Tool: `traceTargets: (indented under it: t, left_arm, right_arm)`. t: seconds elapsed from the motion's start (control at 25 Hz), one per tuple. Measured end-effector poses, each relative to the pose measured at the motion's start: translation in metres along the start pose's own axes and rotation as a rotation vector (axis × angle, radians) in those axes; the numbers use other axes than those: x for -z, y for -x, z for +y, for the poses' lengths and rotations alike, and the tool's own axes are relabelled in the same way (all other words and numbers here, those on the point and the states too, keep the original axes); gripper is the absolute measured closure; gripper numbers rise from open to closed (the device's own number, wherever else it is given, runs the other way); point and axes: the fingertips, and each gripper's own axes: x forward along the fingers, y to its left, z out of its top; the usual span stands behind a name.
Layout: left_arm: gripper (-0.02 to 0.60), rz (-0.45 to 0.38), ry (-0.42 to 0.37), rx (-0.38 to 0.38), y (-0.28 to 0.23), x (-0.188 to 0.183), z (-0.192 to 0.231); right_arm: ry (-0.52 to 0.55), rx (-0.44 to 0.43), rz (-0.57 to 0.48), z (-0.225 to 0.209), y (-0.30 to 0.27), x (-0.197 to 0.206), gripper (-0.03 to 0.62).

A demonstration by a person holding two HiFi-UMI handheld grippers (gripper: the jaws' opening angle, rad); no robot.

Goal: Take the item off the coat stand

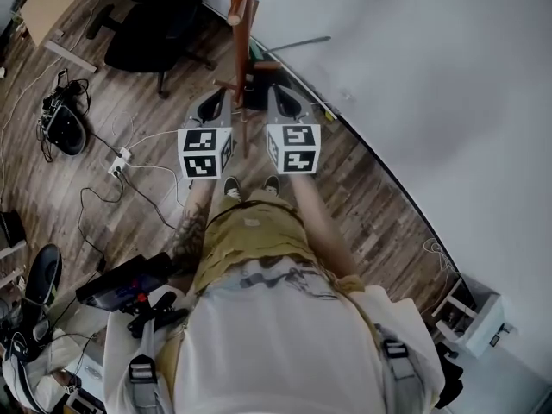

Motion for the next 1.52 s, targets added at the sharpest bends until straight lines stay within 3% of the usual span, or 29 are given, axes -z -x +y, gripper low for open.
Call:
traceTargets:
  t: [0.44, 0.8, 0.96, 1.16, 1.28, 1.52]
  left_arm:
    - [0.583, 0.056, 0.02, -0.028, -0.036, 0.011, -0.002]
    - [0.583, 0.067, 0.036, -0.043, -0.036, 0.01, 0.003]
    - [0.583, 0.071, 0.041, -0.05, -0.035, 0.01, 0.007]
    - [0.583, 0.075, 0.042, -0.057, -0.033, 0.012, 0.011]
    - [0.583, 0.074, 0.041, -0.06, -0.033, 0.012, 0.014]
    - [0.583, 0.053, 0.033, -0.049, -0.031, 0.007, 0.013]
  right_arm:
    - [-0.003, -0.046, 0.087, -0.03, -0.036, 0.027, 0.589]
    - [0.151, -0.154, 0.205, -0.038, -0.062, 0.04, 0.447]
    - [0.188, -0.241, 0.28, -0.039, -0.075, 0.051, 0.408]
    - [0.208, -0.352, 0.352, -0.035, -0.09, 0.068, 0.426]
    - [0.242, -0.362, 0.349, -0.033, -0.089, 0.07, 0.574]
    - [0.225, -0.317, 0.277, -0.036, -0.066, 0.053, 0.588]
